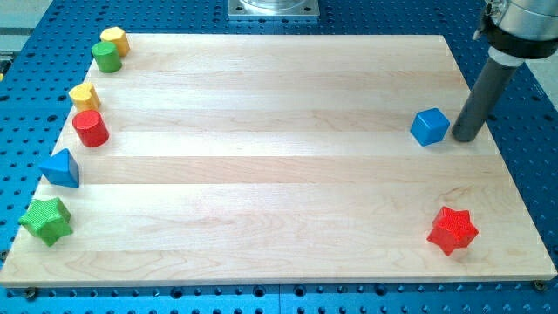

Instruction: Place the cube diagonally bottom right to the green circle

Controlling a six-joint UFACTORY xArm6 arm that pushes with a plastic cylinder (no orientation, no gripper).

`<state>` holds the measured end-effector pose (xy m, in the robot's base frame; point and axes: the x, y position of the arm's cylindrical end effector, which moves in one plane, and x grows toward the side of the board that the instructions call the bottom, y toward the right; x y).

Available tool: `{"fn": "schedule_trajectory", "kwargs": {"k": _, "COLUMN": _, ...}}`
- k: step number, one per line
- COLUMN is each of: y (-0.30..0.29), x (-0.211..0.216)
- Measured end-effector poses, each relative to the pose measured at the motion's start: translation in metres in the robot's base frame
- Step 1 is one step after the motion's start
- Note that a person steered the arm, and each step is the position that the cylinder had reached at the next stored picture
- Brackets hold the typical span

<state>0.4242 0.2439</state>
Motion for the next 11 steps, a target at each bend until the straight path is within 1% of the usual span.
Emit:
{"fn": "schedule_trajectory", "kwargs": {"k": 1, "y": -0.063, "x": 0.005}}
{"fn": "schedule_trajectory", "kwargs": {"k": 3, "y": 0.0, "x": 0.014}}
{"fn": "schedule_trajectory", "kwargs": {"k": 4, "y": -0.1, "x": -0.005}}
{"fn": "schedule_trajectory", "kwargs": {"k": 5, "y": -0.198, "x": -0.011}}
{"fn": "schedule_trajectory", "kwargs": {"k": 6, "y": -0.266, "x": -0.037}}
{"fn": "schedule_trajectory", "kwargs": {"k": 7, "y": -0.308, "x": -0.055}}
{"fn": "schedule_trajectory", "kwargs": {"k": 8, "y": -0.31, "x": -0.072}}
{"fn": "schedule_trajectory", "kwargs": {"k": 9, "y": -0.293, "x": -0.073}}
{"fn": "schedule_trajectory", "kwargs": {"k": 10, "y": -0.293, "x": -0.091}}
{"fn": "schedule_trajectory", "kwargs": {"k": 11, "y": -0.316, "x": -0.108}}
